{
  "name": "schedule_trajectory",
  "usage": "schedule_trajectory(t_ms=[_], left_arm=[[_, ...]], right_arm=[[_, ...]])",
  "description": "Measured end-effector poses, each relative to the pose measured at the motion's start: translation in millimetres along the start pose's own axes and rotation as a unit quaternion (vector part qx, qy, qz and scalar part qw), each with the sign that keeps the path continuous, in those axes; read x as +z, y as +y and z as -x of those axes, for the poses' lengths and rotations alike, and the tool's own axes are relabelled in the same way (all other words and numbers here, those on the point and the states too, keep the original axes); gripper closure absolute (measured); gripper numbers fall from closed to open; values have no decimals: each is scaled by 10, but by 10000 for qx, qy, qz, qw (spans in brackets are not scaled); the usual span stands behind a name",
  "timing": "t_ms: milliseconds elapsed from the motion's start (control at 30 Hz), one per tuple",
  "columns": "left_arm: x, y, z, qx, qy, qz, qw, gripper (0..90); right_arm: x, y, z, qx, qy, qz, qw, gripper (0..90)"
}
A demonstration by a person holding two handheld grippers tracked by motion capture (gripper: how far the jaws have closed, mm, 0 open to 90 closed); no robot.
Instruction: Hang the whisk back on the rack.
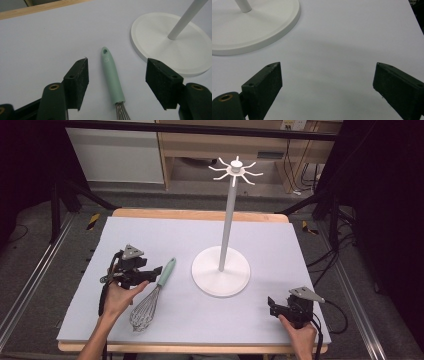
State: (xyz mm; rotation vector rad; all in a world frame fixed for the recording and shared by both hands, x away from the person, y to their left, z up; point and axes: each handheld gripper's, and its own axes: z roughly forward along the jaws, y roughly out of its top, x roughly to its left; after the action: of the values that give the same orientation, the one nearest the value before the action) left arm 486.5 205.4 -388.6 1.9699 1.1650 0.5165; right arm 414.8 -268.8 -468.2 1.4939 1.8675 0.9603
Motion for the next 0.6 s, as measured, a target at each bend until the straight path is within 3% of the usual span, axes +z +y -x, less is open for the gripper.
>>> schedule_trajectory(t_ms=[600], left_arm=[[260,0,52,147,75,-499,9986,365]], right_arm=[[17,5,-11,-18,44,-57,10000,93]])
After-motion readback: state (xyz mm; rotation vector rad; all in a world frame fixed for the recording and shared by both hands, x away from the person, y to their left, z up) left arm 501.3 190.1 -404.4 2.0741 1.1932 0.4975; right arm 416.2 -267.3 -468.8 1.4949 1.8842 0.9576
